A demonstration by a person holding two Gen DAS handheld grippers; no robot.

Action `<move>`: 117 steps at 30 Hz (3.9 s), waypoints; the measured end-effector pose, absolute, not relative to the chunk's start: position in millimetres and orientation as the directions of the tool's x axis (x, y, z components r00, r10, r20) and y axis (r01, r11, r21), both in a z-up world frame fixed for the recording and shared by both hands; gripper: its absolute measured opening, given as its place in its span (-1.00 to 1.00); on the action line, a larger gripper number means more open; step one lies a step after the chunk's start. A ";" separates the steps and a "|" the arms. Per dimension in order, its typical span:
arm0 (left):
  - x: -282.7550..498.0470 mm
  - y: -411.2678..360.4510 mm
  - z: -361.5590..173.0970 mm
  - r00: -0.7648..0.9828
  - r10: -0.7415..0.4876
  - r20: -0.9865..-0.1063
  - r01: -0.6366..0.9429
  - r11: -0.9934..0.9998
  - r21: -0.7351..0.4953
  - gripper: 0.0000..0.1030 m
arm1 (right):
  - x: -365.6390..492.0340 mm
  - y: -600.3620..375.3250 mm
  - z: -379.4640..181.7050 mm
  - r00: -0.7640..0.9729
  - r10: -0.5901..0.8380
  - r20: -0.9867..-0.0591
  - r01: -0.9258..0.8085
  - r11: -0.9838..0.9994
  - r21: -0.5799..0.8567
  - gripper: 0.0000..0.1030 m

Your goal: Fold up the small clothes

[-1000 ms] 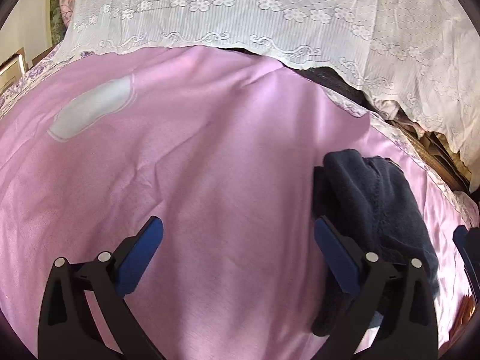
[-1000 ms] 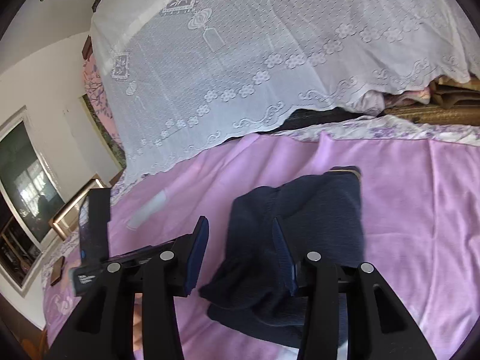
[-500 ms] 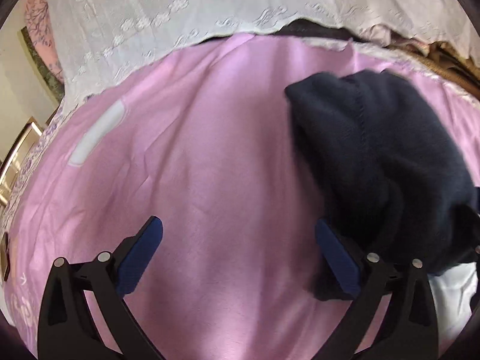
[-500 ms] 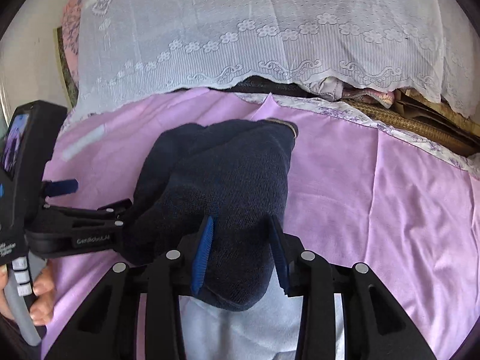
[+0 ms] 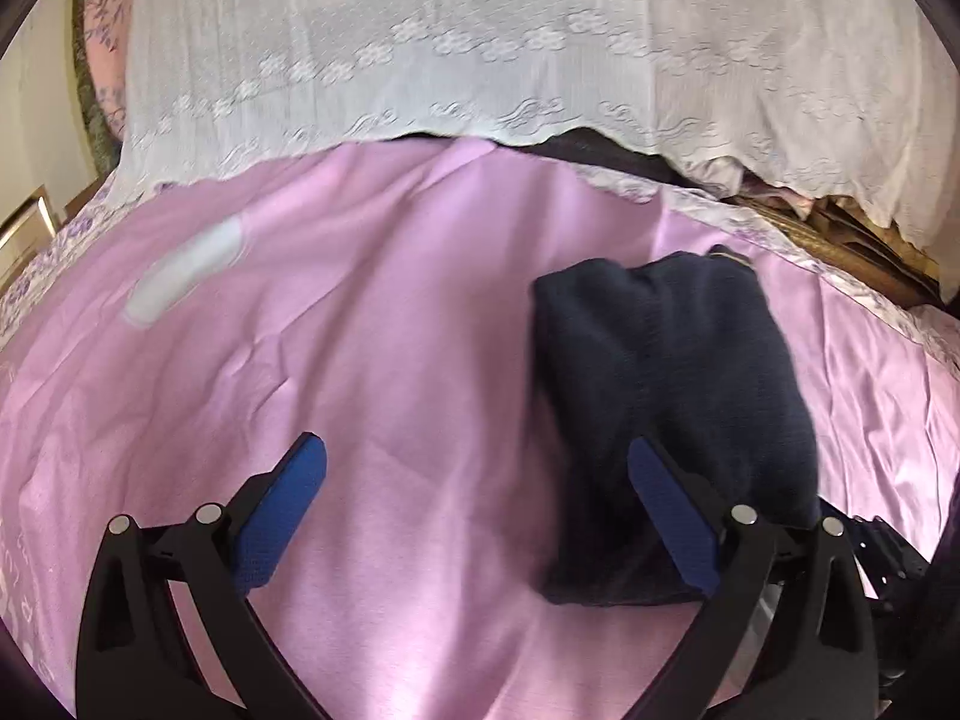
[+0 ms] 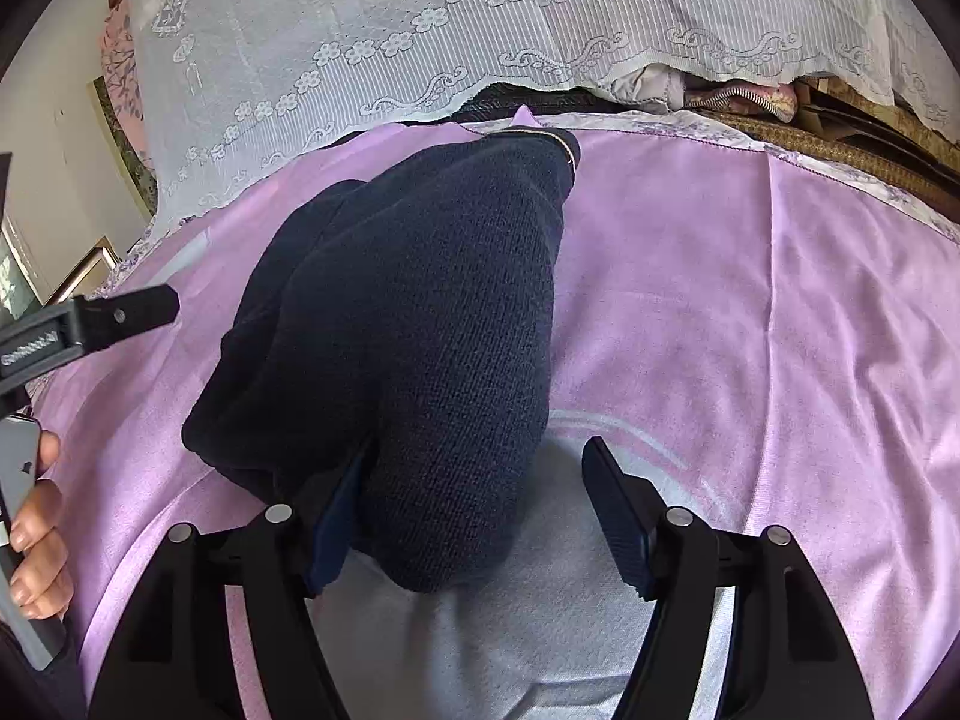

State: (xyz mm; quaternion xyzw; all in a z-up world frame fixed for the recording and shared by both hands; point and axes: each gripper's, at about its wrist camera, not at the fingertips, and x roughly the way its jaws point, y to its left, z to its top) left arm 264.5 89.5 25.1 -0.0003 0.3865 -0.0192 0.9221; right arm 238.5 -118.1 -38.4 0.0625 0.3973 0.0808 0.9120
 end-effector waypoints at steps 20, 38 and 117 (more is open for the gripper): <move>283.8 121.2 -12.9 0.625 -0.128 -0.770 -0.037 0.981 -0.193 0.92 | 239.1 -130.3 -44.3 0.651 0.268 -0.710 -0.092 0.956 0.277 0.70; 304.1 43.9 27.1 0.705 -0.169 -0.689 0.160 0.984 -0.077 0.91 | 288.9 -142.3 6.0 0.765 0.309 -0.565 -0.040 0.899 0.436 -0.75; 262.4 75.5 -46.0 0.622 -0.188 -0.760 0.075 0.981 -0.181 0.92 | 222.4 -193.9 -54.5 0.733 0.363 -0.575 0.009 0.840 0.542 0.51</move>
